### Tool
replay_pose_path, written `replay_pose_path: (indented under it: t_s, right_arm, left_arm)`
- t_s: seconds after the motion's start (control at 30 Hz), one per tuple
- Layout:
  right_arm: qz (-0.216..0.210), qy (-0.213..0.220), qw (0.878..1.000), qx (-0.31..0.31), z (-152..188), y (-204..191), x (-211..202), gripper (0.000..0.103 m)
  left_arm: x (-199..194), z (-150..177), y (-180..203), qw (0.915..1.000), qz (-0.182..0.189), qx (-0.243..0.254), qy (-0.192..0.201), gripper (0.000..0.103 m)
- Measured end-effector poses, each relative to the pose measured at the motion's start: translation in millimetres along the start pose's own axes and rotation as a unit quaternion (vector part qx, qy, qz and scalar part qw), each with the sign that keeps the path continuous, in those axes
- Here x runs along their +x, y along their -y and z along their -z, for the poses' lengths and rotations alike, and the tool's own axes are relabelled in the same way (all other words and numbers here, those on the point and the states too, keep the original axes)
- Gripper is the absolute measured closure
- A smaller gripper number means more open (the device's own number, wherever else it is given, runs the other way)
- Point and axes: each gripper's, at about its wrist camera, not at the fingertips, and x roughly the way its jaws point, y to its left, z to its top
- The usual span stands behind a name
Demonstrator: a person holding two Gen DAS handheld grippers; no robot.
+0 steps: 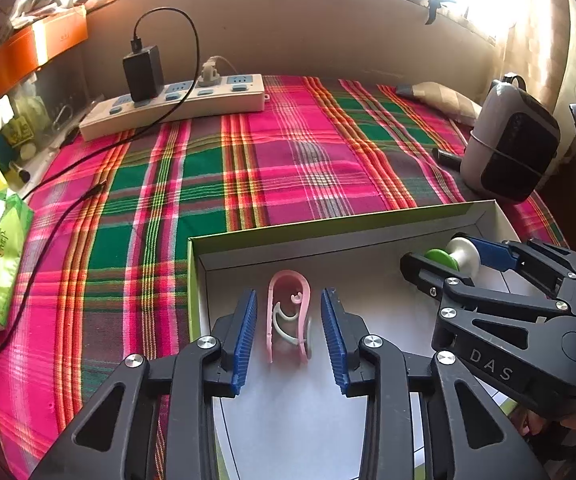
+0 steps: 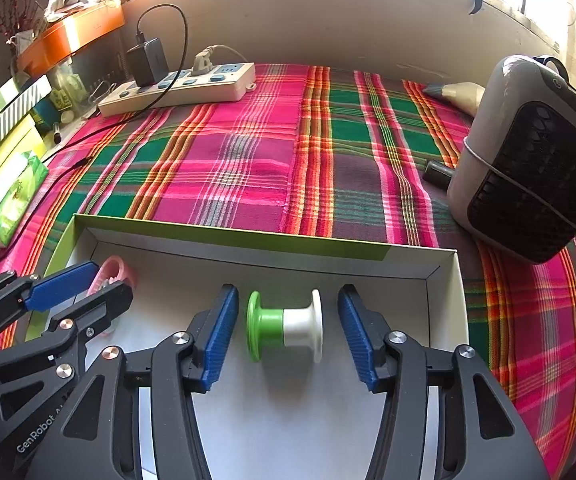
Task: Organize objects
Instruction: 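Open right tool to drop the spool in the box while left tool releases the clip, then withdraw both open tools from the box back toward the remaining objects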
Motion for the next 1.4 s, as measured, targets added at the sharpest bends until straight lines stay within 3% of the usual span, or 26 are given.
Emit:
replay_pose_path:
  t_s: [0.77,1.4]
  right_arm:
    - [-0.005,0.027,1.0,0.008,18,-1,-36,0.049]
    - [-0.011,0.065,0.998,0.017,54,-2,-82,0.049]
  left_arm:
    - [-39,18,-4,0.9995,0.002,-0.012,0.028,0.068]
    - [-80,48,-16,0.9982,0.003,-0.02,0.057,0.068]
